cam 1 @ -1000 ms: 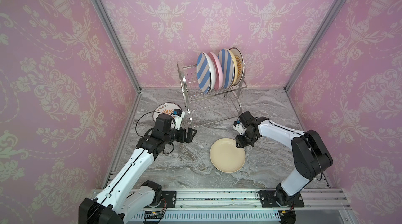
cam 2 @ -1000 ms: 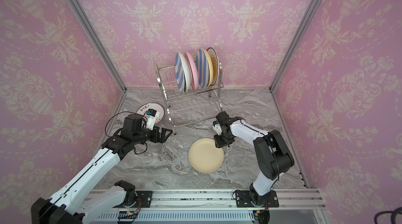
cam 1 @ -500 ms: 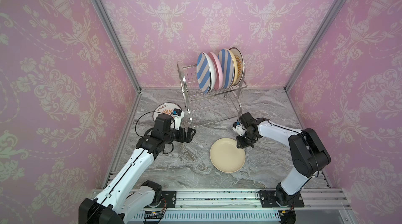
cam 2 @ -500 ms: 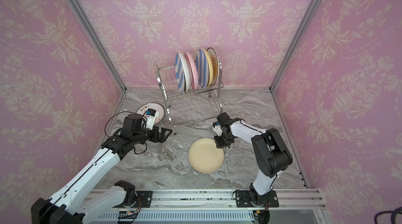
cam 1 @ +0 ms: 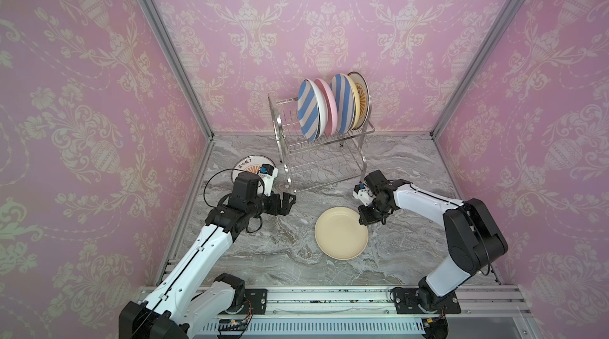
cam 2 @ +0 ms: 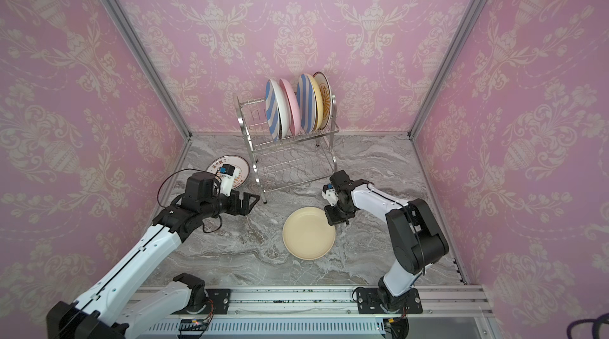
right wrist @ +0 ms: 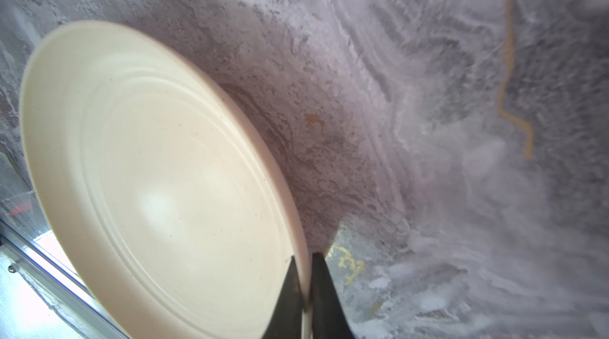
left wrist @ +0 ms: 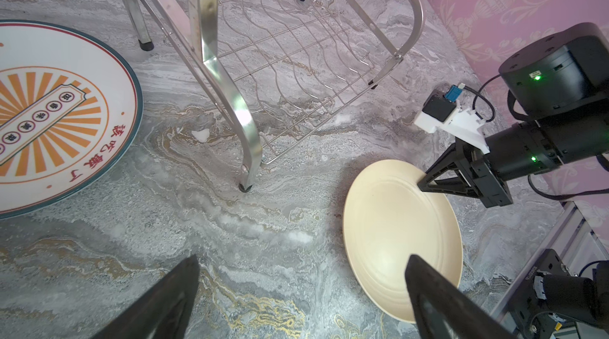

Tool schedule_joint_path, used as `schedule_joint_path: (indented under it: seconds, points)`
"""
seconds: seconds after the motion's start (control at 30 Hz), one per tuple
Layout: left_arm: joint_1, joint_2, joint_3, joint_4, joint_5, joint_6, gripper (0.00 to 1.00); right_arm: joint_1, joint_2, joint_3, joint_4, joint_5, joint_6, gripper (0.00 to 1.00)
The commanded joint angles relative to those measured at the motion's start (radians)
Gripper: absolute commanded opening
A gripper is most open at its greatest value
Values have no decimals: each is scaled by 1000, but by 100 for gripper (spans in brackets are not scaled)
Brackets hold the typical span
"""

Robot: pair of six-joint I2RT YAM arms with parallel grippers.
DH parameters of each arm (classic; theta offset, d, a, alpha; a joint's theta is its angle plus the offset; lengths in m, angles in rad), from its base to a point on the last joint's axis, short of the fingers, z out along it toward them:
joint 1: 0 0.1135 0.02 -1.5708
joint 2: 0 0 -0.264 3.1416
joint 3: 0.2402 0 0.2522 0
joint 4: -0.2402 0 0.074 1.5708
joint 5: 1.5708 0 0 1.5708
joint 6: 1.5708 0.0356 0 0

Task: Load plates into a dish rack
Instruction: Pick up the plate from the bottom-center of the table.

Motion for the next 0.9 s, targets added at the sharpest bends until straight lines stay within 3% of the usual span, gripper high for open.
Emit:
schedule_joint_path:
  seconds: [0.0,0.1,0.3,0.43,0.6,0.7,0.87]
  points:
    - [13,-19,5,-3,-25,21,99,-5,-64,34,-65,47,41,0]
    - [17,-22,21,-9,-31,24,99,16,-125,115,-200,138,42,0]
    - [35,-20,73,0,-87,27,99,184,-246,463,-507,503,79,0]
    - [77,-18,94,71,-97,8,99,334,-210,779,-689,794,164,0]
    - [166,12,84,246,22,-15,99,464,-121,1115,-820,1076,258,0]
    - [179,56,60,408,102,15,99,528,-58,1279,-820,1166,236,0]
    - [179,141,85,563,165,45,99,576,32,1464,-745,1178,154,0]
